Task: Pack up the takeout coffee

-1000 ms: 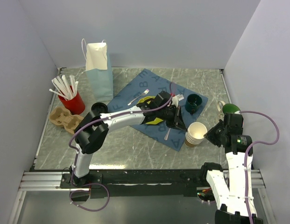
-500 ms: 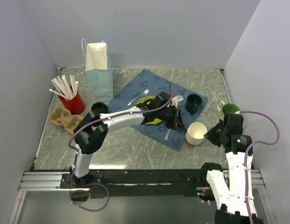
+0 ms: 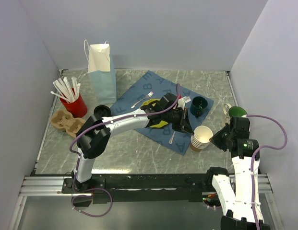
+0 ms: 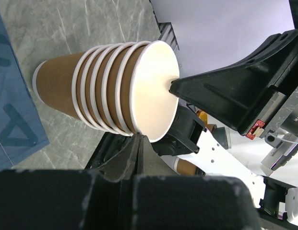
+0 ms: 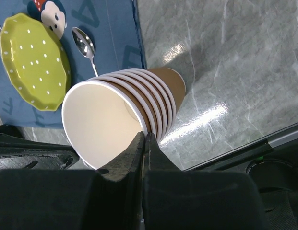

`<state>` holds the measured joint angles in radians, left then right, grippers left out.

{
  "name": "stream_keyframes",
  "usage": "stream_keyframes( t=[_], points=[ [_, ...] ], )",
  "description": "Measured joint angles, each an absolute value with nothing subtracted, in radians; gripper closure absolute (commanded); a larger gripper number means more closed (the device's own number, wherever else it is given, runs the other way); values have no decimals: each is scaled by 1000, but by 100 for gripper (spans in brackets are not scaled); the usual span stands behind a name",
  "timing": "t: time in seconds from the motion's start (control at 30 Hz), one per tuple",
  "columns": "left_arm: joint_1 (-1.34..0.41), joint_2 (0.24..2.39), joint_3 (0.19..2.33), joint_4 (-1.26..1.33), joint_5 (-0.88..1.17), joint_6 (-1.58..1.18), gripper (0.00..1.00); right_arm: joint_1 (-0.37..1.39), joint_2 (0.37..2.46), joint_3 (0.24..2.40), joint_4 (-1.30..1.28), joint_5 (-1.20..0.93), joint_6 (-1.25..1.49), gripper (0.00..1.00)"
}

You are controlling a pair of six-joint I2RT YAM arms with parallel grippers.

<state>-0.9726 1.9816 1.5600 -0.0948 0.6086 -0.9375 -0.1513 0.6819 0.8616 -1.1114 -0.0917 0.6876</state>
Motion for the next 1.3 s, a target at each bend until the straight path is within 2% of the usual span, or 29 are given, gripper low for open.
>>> stream_keyframes(
  t=[1.3],
  points=[
    [-981,1982,1530,-86,557,-950,99,-151,682,858,-1107,-100,687,100]
  ],
)
